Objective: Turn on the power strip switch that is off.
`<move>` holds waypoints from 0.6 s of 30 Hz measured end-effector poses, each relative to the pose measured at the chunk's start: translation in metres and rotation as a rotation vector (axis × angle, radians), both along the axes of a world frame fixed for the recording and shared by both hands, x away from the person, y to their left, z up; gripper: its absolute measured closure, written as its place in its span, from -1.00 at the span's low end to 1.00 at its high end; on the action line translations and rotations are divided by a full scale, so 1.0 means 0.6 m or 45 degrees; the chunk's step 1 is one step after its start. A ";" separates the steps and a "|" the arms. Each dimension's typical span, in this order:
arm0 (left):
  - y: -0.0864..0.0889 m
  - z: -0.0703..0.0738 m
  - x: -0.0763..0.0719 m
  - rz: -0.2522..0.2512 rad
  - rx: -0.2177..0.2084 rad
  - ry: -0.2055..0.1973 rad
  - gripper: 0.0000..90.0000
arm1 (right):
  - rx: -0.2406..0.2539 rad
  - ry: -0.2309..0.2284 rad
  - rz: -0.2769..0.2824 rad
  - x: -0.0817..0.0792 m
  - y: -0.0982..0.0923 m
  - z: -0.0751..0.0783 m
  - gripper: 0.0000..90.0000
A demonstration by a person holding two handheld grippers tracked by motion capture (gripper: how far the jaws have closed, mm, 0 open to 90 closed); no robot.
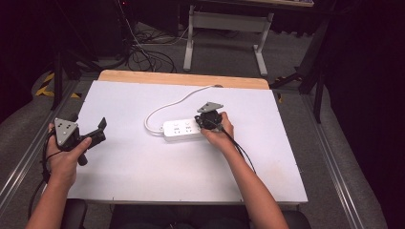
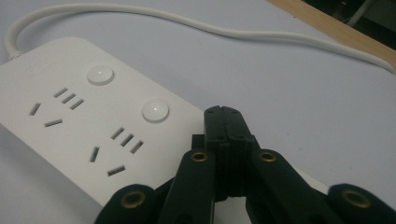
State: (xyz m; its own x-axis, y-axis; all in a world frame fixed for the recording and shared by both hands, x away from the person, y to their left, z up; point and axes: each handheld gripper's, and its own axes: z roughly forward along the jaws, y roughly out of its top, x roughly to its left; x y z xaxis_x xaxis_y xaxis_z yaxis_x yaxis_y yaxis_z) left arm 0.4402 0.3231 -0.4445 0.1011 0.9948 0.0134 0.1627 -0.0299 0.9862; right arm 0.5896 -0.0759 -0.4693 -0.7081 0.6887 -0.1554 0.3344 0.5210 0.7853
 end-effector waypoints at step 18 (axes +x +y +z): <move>0.000 0.000 0.000 0.001 -0.003 0.008 -0.82 | 0.024 0.014 -0.005 0.001 -0.002 -0.001 1.00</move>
